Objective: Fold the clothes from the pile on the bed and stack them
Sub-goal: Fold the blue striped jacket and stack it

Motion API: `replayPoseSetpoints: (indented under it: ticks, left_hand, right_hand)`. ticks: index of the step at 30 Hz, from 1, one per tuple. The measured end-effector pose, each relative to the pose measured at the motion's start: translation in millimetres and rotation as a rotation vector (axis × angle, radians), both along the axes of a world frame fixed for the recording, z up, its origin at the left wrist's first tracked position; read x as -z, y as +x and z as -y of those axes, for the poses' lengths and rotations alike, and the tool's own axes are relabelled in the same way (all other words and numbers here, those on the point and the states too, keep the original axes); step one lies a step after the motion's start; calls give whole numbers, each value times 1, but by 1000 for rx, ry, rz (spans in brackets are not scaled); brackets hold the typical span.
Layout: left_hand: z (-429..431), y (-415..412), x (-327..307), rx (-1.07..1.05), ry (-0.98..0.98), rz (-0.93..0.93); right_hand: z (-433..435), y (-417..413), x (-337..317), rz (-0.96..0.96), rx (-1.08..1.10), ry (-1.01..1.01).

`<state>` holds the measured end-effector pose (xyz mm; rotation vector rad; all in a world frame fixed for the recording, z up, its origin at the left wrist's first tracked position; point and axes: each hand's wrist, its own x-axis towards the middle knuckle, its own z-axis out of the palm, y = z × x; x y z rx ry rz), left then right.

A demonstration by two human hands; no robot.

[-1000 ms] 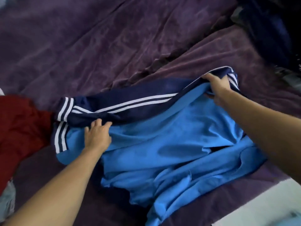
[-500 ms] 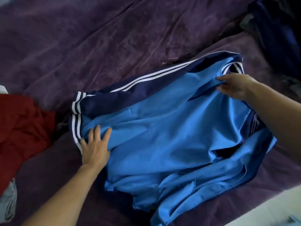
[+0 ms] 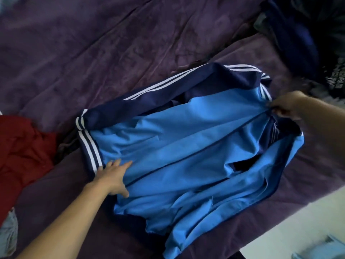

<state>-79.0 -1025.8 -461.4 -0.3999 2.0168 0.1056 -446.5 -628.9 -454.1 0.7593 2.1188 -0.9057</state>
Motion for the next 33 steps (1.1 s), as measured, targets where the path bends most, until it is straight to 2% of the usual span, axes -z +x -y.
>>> replayPoseSetpoints:
  ticks: [2, 5, 6, 7, 8, 9, 11, 13, 15, 18, 20, 22, 24, 26, 28, 30, 32, 33]
  left_hand:
    - [-24, 17, 2, -21, -77, -188]
    - [-74, 38, -3, -67, -84, -748]
    - [-95, 45, -5, -70, -70, -900]
    - [-116, 53, -8, -69, -34, -967]
    - [-136, 61, -10, -71, 24, -950]
    - [-155, 70, -11, -69, 79, -854]
    - [-189, 91, -6, -23, 122, -533]
    - [-212, 115, 6, -16, 116, -282]
    - [-227, 131, 17, -30, 96, -195]
    - [-231, 138, 28, -110, 78, -291]
    - [-214, 131, 26, -293, 151, -360]
    - [-184, 116, 13, -527, 303, -406]
    - [-145, 100, -7, -682, 417, -386]
    - [-103, 85, -23, -885, 450, -392]
    - [-67, 70, -28, -1052, 398, -465]
    - [-44, 59, -25, -1149, 285, -553]
    - [-34, 56, -19, -1190, 101, -637]
    - [-34, 58, -18, -1138, -34, -673]
  right_hand:
    - [0, 20, 7, -63, -45, 110]
    - [-3, 53, 6, -381, -357, 386]
    - [-5, 68, -1, -499, -442, 420]
    - [-8, 84, -6, -583, -503, 401]
    - [-14, 103, -9, -623, -555, 383]
    - [-23, 120, -9, -632, -594, 388]
    - [-43, 148, -4, -600, -606, 424]
    - [-63, 167, 5, -434, -499, 459]
    - [-79, 176, 19, -224, -275, 435]
    - [-94, 186, 34, -97, -21, 351]
    - [-100, 191, 33, -113, 152, 250]
    - [-101, 188, 19, -155, 292, 151]
    - [-93, 170, -1, -214, 342, 88]
    - [-73, 143, -21, -260, 348, -13]
    - [-45, 118, -36, -261, 367, -200]
    - [-14, 103, -49, -156, 281, -385]
    - [8, 100, -52, -111, 151, -423]
    - [14, 102, -50, -122, 97, -414]
